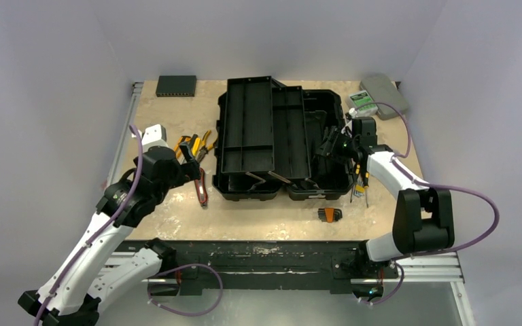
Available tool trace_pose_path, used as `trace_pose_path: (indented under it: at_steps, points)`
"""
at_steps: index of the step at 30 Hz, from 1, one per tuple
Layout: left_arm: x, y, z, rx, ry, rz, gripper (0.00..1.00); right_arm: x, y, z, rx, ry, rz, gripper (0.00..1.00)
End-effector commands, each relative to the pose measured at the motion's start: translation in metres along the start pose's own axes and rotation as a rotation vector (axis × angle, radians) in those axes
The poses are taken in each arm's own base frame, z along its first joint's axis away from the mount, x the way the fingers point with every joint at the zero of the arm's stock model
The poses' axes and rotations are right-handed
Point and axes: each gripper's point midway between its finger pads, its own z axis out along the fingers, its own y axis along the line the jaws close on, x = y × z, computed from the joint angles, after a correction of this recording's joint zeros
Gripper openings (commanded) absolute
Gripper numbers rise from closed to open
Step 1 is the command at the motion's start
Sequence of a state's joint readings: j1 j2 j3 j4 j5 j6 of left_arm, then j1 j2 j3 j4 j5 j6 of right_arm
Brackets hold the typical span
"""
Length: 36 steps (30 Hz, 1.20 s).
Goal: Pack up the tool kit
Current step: Place the pliers in the toolbox.
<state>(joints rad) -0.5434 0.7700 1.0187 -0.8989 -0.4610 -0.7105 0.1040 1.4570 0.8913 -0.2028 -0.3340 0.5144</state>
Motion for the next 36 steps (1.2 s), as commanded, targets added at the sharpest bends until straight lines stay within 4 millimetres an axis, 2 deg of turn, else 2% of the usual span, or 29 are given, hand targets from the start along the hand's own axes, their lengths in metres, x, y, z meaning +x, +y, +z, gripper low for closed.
trace_pose_path:
  at_steps: [1,8,10,16,20,27,36]
  points:
    - [0.000,-0.006,0.006,0.021,-0.003,-0.006,0.98,-0.024,0.016,-0.015,-0.041,-0.090,-0.030,0.54]
    - [0.002,-0.003,0.010,0.001,-0.012,-0.028,0.97,-0.039,0.020,-0.047,0.015,-0.166,-0.072,0.60]
    - [0.003,0.001,0.011,-0.017,-0.019,-0.041,0.97,-0.043,0.023,-0.059,0.015,-0.202,-0.084,0.67]
    - [0.007,0.013,0.017,-0.092,-0.029,-0.082,0.94,-0.047,0.029,-0.092,0.024,-0.286,-0.108,0.77]
    - [0.006,0.022,0.017,-0.146,-0.039,-0.097,0.92,-0.044,0.027,-0.107,0.034,-0.329,-0.113,0.98]
    - [0.013,0.030,0.026,-0.177,0.018,-0.133,0.90,-0.040,0.023,-0.127,0.062,-0.378,-0.120,0.99]
    - [0.031,0.051,0.047,-0.201,0.088,-0.320,0.88,-0.038,0.016,-0.147,0.079,-0.479,-0.115,0.99]
